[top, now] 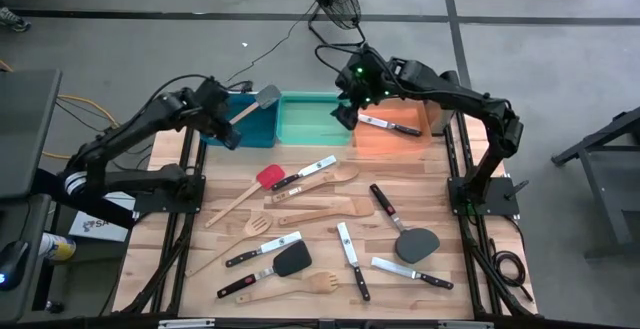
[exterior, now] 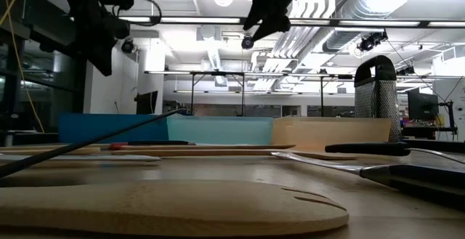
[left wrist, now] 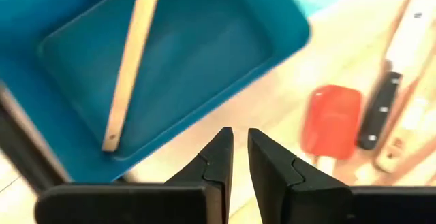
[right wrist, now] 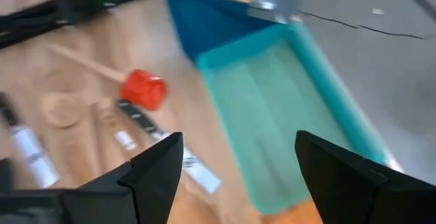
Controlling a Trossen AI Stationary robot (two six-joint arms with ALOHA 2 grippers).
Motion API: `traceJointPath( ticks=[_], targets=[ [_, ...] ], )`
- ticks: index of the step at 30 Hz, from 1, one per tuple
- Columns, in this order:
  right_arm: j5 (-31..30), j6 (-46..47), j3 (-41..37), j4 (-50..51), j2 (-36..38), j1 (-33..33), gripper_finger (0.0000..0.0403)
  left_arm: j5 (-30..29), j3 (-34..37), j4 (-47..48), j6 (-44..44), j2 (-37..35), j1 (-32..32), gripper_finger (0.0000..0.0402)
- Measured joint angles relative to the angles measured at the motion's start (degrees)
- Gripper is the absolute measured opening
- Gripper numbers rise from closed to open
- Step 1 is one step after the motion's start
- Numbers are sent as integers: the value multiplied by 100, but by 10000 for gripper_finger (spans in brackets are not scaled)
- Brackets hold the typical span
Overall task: Pick & Place Kitchen Items
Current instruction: Put the red spatula into the blue bin
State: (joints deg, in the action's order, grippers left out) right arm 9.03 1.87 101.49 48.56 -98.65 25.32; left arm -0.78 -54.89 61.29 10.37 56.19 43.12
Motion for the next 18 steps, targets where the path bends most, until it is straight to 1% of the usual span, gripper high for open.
traceJointPath(
  ticks=[3, 6, 8, 11, 15, 18],
  targets=[
    [223, -23, -34, -24, 0, -48, 275, -58, 3, 26, 246, -11, -391, 45],
    [414, -22, -310, -180, 150, -82, 275, -208, 4, 16, 467, -11, -829, 45],
    [460, 18, -659, -456, 367, -97, 275, -435, 33, -9, 658, -3, -1113, 45],
    [469, 203, -1378, -1007, 825, -114, 275, -716, 181, 11, 960, 0, -1455, 45],
    [400, 445, -2283, -1724, 1483, -151, 275, -677, 473, -38, 1204, 4, -1818, 45],
    [132, 565, -2781, -2056, 1903, -243, 275, -592, 729, -200, 1551, 30, -2080, 45]
  ],
)
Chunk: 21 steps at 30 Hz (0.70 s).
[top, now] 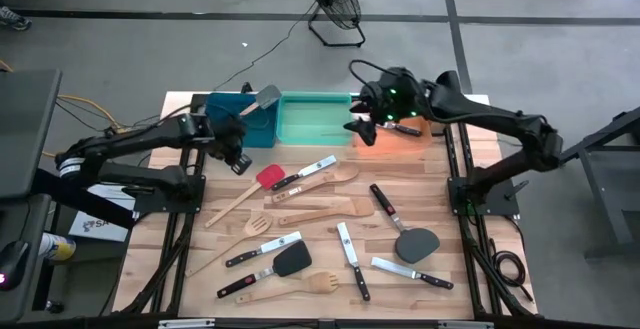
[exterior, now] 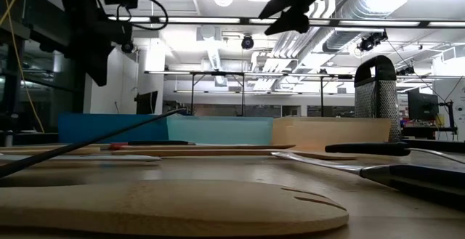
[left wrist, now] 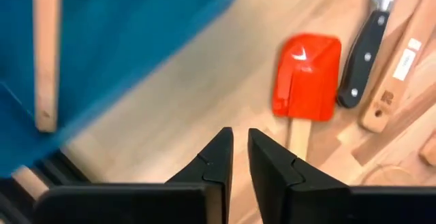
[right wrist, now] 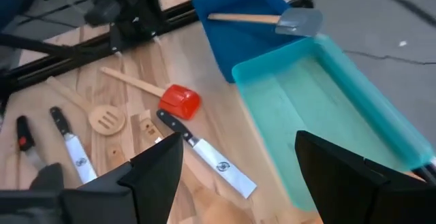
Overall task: Pick & Place Kitchen Items
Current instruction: Put the red spatula into the blue bin
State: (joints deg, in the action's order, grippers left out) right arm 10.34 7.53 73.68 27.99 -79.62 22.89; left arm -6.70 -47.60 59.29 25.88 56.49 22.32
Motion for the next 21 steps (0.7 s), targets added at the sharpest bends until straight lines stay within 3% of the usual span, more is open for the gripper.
traceJointPath(
  ticks=[8, 15, 21],
  targets=[
    [-259, -7, -539, -13, 671, -218, 275, 16, 376, -367, 847, -2, -574, 45],
    [-229, -48, -1142, -19, 1236, -273, 275, 276, 445, -476, 1089, 129, -985, 46],
    [-257, 194, -1884, -324, 1809, -264, 275, 447, 445, -828, 1394, 452, -1368, 106]
  ],
)
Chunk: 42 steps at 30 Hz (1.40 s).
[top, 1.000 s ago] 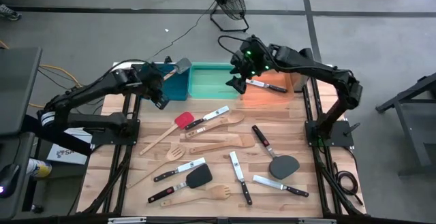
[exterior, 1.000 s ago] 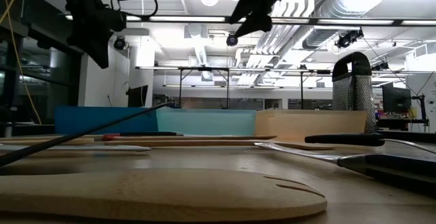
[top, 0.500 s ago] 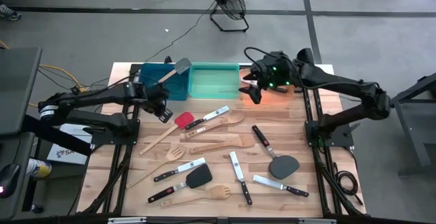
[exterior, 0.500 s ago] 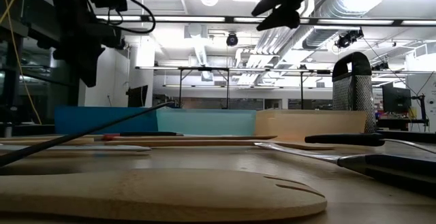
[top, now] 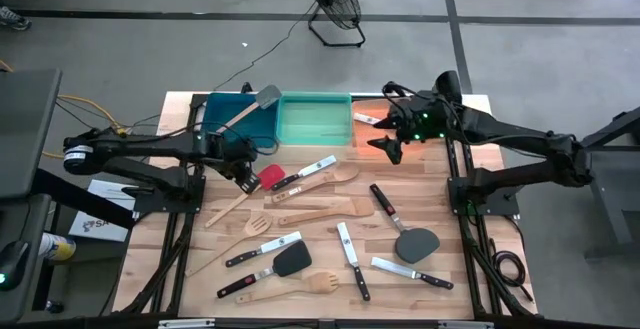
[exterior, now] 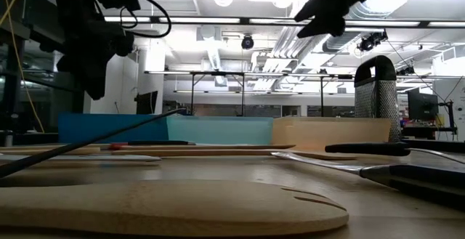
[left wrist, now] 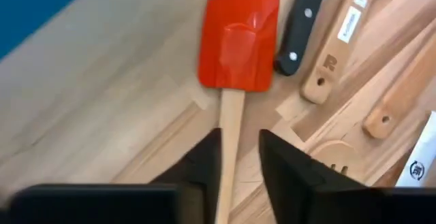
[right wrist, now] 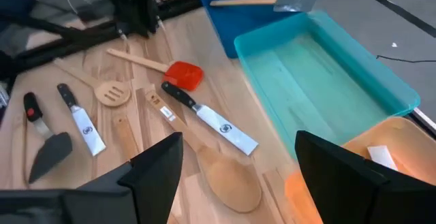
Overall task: Pick & Place Kitchen Items
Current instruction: Put the red spatula into the blue bin
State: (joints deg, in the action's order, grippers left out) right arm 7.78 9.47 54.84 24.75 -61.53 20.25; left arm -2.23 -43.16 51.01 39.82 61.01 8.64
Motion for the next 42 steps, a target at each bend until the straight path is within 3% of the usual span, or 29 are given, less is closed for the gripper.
traceJointPath(
  ticks=[5, 10, 36, 42],
  targets=[
    [-17, 82, -152, 1, 219, -2, 275, 39, 2, -163, 15, 465, -248, 179],
    [-16, 81, -150, -16, 272, -2, 275, 65, 2, -385, 14, 985, -468, 207],
    [10, 77, -148, 46, 266, -2, 275, -103, -33, -627, -404, 2629, -531, 209],
    [8, 77, -146, 55, 266, -2, 275, -50, -29, -634, -403, 2776, -531, 185]
  ],
)
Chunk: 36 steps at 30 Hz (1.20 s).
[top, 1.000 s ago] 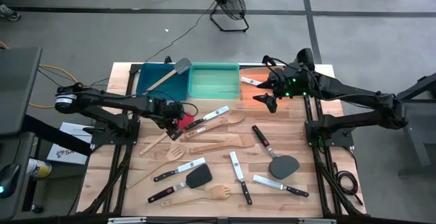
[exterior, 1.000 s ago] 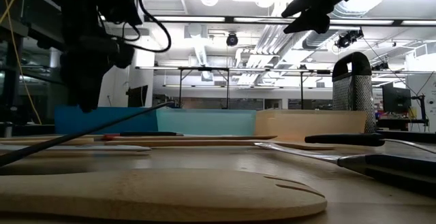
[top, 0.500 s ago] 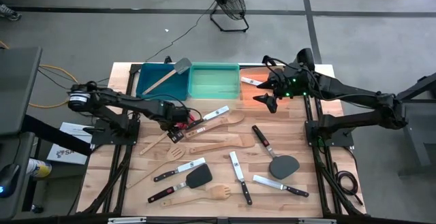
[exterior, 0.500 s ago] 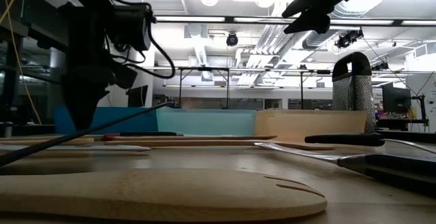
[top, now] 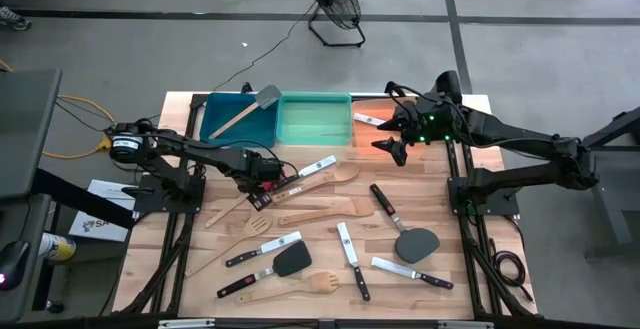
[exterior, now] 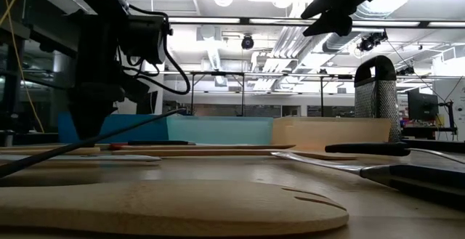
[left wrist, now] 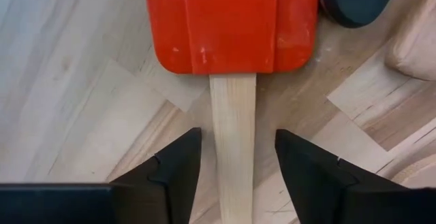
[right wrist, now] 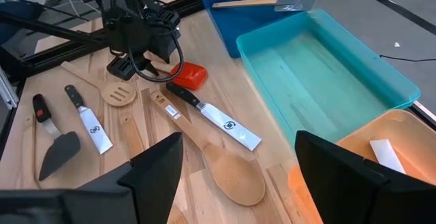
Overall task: Pick & Place Kitchen Items
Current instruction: Put the red spatula into the blue bin
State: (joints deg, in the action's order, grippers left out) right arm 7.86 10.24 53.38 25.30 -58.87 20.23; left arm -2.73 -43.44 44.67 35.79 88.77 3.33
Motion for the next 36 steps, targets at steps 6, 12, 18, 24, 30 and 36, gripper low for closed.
traceJointPath(
  ticks=[6, 12, 18, 24, 30, 36],
  targets=[
    [0, 0, 0, 0, 0, 0, 275, 64, 9, -52, 46, 9, 0, 129],
    [-2, 2, 0, 6, 0, 0, 275, 73, 16, -28, 234, 15, 2, 72],
    [-34, 2, 0, 95, 0, 0, 275, 73, 18, -14, 264, 15, 2, 65],
    [-44, 2, 0, 127, 0, 0, 275, 234, 22, 3, 258, 15, 2, 65],
    [-44, 0, 0, 125, 0, 0, 275, 327, 29, 56, 203, -119, 5, 65],
    [-44, 0, 0, 125, -2, 0, 275, 420, 69, 356, 197, -462, 2, 63]
  ],
)
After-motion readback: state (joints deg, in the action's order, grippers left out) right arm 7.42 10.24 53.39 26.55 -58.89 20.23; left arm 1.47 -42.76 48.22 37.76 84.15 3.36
